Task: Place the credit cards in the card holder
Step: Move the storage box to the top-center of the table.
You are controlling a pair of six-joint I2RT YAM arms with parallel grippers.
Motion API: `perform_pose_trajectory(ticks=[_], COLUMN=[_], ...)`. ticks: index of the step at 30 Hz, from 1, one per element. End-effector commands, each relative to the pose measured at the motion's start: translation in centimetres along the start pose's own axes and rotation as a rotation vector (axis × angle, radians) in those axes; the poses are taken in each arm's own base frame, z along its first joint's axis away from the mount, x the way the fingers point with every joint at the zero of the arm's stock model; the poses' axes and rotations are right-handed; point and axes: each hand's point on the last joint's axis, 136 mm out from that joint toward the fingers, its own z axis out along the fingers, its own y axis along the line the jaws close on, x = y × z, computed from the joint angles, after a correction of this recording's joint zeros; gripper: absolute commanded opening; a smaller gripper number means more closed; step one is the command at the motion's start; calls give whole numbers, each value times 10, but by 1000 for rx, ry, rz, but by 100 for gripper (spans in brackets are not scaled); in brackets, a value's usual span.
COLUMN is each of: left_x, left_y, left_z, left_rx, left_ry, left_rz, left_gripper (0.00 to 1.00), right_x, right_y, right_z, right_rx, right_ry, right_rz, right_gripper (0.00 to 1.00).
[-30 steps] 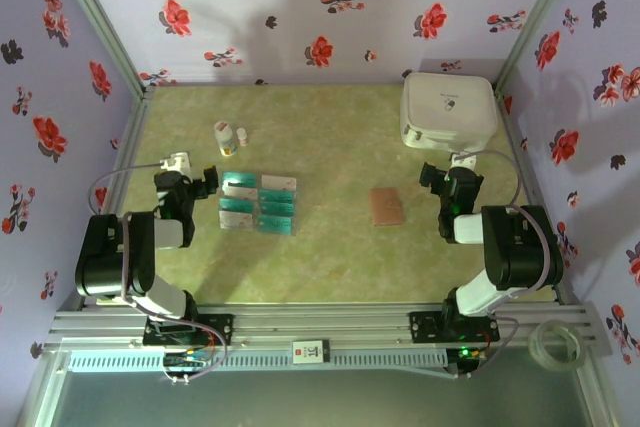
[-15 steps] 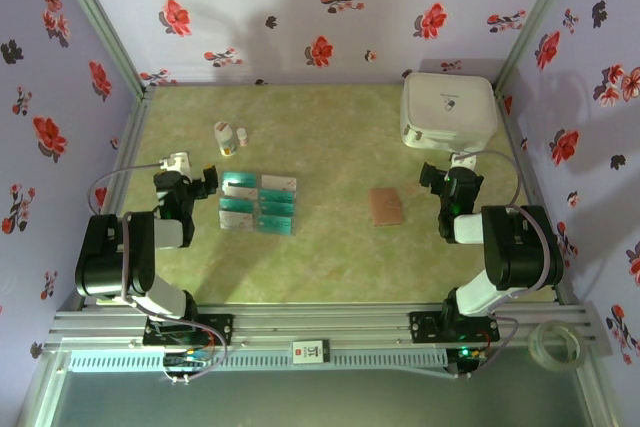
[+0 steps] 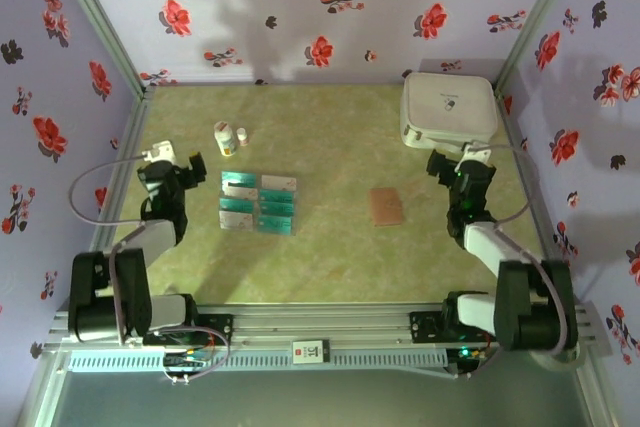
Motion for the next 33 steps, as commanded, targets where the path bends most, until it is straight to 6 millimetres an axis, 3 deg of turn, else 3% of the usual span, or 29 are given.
perform_pose_trajectory(ticks=[1, 4, 7, 10, 20, 26, 33], left_x=[-25, -38, -40, -33, 10, 39, 52], left_y=[14, 6, -3, -18, -52, -65, -78], left_z=[-15, -31, -50, -66, -106, -108, -98], left_rx=[-79, -34, 21, 107, 283, 320, 355], left_ry=[54, 106, 161, 226, 298, 343, 344], left_rz=[-102, -181, -259, -326, -405, -416, -425], left_gripper=[100, 100, 100, 100, 100, 100, 100], right_x=[-5, -11, -14, -4, 82, 128, 170], right_y=[-6, -22, 11, 54, 149, 209, 272], right_z=[-16, -30, -35, -42, -95, -127, -151], right_rx=[55, 164, -33, -246, -423, -520, -650], right_ry=[120, 133, 174, 253, 512, 554, 554], right_rz=[157, 407, 388, 369, 7, -213, -338], right_gripper=[99, 99, 99, 99, 96, 93, 92])
